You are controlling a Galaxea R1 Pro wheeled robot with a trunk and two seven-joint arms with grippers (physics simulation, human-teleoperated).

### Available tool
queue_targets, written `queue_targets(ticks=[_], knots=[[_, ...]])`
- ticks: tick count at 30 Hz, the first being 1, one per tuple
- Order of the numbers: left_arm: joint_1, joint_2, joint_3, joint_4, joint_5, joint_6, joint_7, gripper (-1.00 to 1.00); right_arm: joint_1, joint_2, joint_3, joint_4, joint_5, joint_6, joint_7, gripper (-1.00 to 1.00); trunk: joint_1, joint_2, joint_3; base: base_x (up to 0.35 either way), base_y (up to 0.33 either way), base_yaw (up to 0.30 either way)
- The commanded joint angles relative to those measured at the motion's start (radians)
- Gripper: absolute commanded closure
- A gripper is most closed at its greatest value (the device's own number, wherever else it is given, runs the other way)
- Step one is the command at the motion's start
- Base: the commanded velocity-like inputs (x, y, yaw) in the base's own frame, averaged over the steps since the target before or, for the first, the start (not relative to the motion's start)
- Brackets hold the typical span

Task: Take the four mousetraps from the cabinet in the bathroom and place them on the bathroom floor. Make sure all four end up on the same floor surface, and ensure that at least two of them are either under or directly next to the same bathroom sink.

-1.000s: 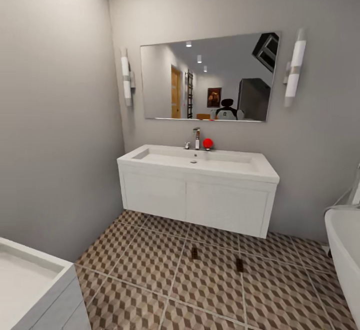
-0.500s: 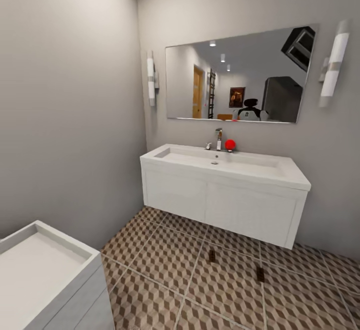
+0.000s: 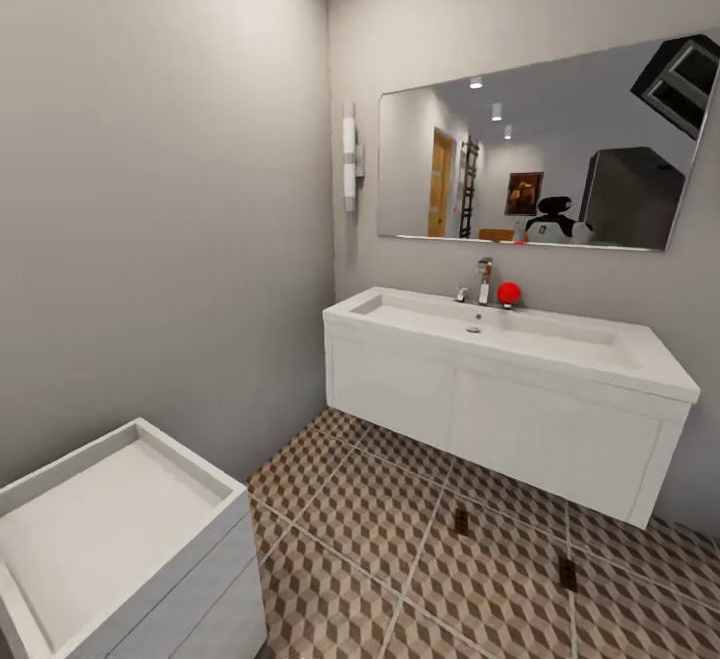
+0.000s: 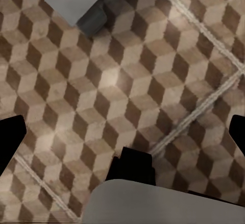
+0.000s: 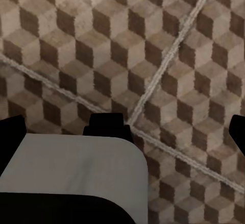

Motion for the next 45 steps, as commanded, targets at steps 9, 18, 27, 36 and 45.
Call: queue_targets(ticks=[9, 18, 27, 36, 45], knots=[[-0.001, 0.000, -0.003, 0.000, 0.004, -0.003, 0.001, -1.00, -0.001, 0.000, -0.005, 0.003, 0.005, -0.006, 0.002, -1.00, 0.000, -0.001, -0.001, 0.000, 0.000, 0.280], [-0.001, 0.000, -0.004, 0.001, 0.006, -0.003, 0.001, -1.00, -0.001, 0.000, -0.005, 0.003, 0.004, -0.006, 0.002, -1.00, 0.000, -0.001, -0.001, 0.000, 0.000, 0.280], [-0.001, 0.000, -0.004, 0.000, 0.006, -0.003, 0.001, -1.00, -0.001, 0.000, -0.005, 0.003, 0.005, -0.006, 0.002, -1.00, 0.000, -0.001, -0.001, 0.000, 0.000, 0.280], [-0.001, 0.000, -0.005, 0.001, 0.005, -0.003, 0.001, -1.00, -0.001, 0.000, -0.005, 0.003, 0.005, -0.006, 0.002, -1.00, 0.000, -0.001, -0.001, 0.000, 0.000, 0.280], [-0.001, 0.000, -0.004, 0.000, 0.006, -0.003, 0.001, -1.00, -0.001, -0.001, -0.005, 0.003, 0.005, -0.006, 0.003, -1.00, 0.000, -0.001, -0.001, 0.000, 0.000, 0.280]])
